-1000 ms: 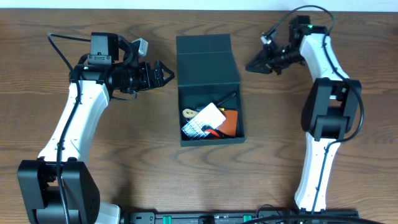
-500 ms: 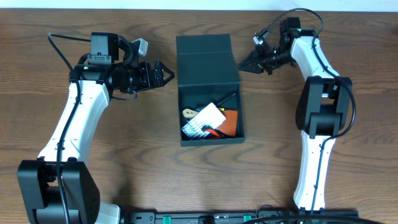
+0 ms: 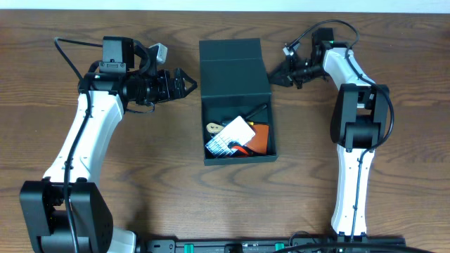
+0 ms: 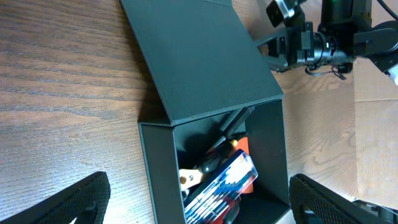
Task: Pack container
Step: 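Push the lid down over the box with the right gripper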
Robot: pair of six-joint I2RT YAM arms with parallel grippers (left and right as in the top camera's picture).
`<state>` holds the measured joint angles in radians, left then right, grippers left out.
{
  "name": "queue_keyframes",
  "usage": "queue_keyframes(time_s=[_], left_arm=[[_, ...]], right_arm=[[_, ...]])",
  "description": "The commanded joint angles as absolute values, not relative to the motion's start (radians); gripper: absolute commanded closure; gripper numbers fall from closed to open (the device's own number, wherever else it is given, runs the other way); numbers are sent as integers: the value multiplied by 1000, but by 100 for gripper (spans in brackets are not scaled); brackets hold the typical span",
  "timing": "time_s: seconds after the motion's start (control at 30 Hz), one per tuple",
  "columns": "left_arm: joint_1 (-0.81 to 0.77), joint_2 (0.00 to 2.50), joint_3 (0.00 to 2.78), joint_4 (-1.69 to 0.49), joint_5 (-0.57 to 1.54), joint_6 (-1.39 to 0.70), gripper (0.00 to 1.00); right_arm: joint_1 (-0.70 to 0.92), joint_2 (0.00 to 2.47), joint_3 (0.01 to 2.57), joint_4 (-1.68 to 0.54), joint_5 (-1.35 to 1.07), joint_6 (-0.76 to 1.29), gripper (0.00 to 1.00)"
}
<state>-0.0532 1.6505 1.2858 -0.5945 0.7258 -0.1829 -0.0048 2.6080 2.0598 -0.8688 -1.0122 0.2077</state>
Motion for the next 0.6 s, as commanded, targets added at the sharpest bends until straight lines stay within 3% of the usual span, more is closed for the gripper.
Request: queue_keyframes(time_s=[0.0, 0.57], left_arm=[[-49, 1654, 1292, -596, 722, -170, 10], [-49, 1654, 1292, -596, 722, -170, 10]], right_arm=[[7, 2624, 2064, -815, -1149, 284, 99], [46, 2630, 2064, -303, -1504, 669, 99]])
